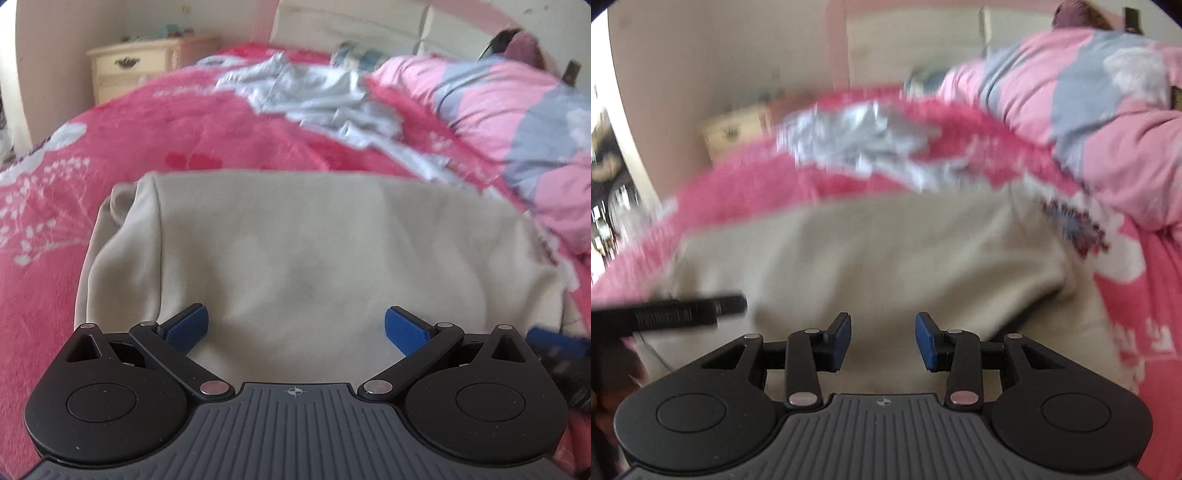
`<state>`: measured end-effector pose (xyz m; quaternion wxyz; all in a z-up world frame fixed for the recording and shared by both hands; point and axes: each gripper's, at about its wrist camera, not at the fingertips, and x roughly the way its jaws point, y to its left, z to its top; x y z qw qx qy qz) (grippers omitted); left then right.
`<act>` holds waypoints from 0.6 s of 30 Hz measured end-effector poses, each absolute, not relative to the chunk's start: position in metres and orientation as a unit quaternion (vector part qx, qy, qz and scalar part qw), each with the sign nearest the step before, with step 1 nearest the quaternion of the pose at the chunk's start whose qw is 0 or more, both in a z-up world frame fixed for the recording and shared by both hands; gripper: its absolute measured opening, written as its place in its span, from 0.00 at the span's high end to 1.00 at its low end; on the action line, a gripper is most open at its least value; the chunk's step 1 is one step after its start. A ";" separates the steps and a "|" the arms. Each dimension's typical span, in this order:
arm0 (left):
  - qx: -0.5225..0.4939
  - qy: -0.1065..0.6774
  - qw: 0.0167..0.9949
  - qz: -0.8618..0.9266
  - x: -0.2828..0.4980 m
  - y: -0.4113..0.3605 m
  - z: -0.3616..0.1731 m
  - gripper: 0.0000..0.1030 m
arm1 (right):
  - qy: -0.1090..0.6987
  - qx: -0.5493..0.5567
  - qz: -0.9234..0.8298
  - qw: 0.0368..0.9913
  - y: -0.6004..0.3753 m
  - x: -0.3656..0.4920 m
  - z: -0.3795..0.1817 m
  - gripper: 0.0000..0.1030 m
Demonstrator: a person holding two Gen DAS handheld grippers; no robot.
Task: Fold clothes
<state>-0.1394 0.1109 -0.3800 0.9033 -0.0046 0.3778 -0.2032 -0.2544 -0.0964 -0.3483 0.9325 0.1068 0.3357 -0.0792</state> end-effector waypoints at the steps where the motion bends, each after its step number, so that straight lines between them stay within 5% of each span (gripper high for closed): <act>1: -0.006 0.364 0.909 -0.201 -0.139 0.113 -0.379 0.00 | 0.328 0.108 -0.085 0.935 -0.101 -0.253 -0.345 0.60; 12: -0.008 0.399 0.910 -0.108 -0.105 0.125 -0.401 0.00 | 0.393 0.127 -0.158 0.897 -0.178 -0.199 -0.400 0.63; 18: -0.004 0.381 0.920 -0.094 -0.106 0.124 -0.399 0.00 | 0.329 0.154 -0.172 0.916 -0.191 -0.208 -0.358 0.63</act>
